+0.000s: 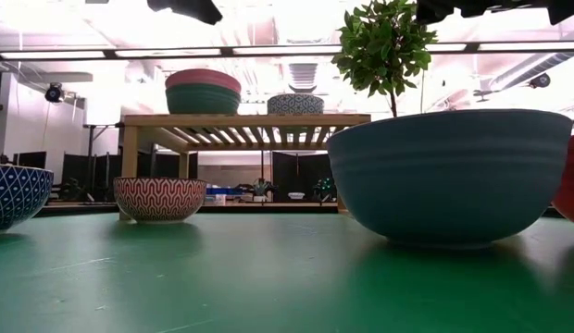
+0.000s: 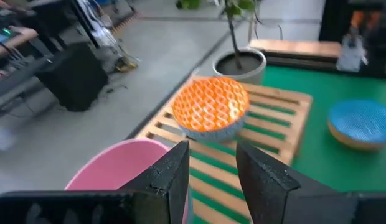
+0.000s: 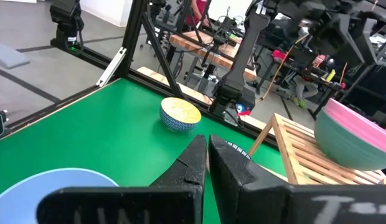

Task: Place and stack bowls onto a shelf
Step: Stack the small blue pattern bowl on the small orange bowl

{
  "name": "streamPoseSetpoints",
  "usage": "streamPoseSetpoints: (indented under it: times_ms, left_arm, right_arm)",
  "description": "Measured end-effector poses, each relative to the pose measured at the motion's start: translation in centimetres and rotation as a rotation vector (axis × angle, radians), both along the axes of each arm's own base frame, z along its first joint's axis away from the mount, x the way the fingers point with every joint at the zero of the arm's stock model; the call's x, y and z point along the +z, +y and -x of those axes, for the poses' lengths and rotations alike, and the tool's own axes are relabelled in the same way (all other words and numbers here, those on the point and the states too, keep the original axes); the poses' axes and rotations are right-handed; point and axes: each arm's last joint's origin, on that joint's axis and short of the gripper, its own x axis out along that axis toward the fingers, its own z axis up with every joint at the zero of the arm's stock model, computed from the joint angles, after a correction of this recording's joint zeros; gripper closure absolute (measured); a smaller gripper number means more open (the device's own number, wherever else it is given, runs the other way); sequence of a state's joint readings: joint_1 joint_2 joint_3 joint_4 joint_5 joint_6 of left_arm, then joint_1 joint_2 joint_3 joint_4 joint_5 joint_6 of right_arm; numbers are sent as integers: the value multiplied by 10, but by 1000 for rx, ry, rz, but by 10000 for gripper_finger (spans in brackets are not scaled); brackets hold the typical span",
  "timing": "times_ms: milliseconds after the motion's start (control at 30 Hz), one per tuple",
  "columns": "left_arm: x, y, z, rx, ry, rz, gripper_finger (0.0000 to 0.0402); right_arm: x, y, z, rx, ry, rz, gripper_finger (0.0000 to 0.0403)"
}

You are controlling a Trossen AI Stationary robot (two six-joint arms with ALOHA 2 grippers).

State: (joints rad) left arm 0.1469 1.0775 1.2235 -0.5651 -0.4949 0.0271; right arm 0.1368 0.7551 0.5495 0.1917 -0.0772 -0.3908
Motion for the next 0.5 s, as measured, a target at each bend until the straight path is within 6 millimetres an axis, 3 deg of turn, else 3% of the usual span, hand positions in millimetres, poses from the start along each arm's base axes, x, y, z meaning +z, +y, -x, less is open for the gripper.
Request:
streamPoseSetpoints:
  times_ms: [500]
  left_arm:
    - [-40,22,-14,77,2,-2,286]
  right_arm:
    - [1,0,0,1,-10,11,394]
